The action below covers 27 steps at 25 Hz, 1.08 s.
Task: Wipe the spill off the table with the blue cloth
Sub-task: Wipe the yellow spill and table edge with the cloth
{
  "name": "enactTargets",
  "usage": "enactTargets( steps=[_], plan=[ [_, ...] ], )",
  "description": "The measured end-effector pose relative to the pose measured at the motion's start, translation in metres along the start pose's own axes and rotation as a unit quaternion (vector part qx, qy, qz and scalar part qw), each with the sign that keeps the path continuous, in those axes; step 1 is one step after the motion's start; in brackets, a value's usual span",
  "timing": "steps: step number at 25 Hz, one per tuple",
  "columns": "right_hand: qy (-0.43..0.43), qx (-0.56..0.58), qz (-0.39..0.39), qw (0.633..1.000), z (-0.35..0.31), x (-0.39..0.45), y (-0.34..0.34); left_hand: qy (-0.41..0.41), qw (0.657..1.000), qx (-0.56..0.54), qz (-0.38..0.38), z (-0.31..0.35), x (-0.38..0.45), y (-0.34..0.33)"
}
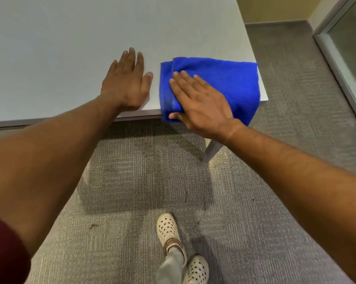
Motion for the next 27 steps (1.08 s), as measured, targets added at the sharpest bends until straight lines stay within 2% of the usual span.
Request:
enactTargets(
  steps=[5, 11, 15, 19, 24, 27],
  plan=[
    [0.013, 0.000, 0.001, 1.000, 0.019, -0.011, 0.001, -0.002, 1.000, -0.008, 0.002, -0.002, -0.001, -0.002],
    [-0.028, 0.006, -0.016, 0.999, 0.082, -0.057, 0.014, -0.013, 1.000, -0.007, 0.000, -0.005, -0.002, -0.003],
    [-0.089, 0.079, -0.038, 0.992, 0.105, -0.074, 0.018, -0.014, 1.000, -0.010, 0.008, -0.005, -0.002, -0.002],
    [-0.094, 0.075, -0.028, 0.992, 0.096, -0.069, 0.020, -0.013, 1.000, -0.006, 0.017, -0.004, 0.000, -0.003],
    [-0.036, 0.036, -0.047, 0.998, 0.066, -0.045, 0.015, -0.011, 1.000, -0.012, 0.026, -0.005, 0.002, -0.005],
    [-0.053, 0.036, -0.046, 0.997, 0.071, -0.053, 0.020, -0.013, 1.000, -0.012, 0.021, -0.006, 0.000, -0.007]
  ],
)
Point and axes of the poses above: each hand's wrist, its own x-axis towards the middle knuckle, its own y-axis out of the back of the hand, z = x × y, the point moved 3 cm from there along x, towards the middle knuckle, and after that the axes turned 2 degrees about z, right-handed, at the moved point
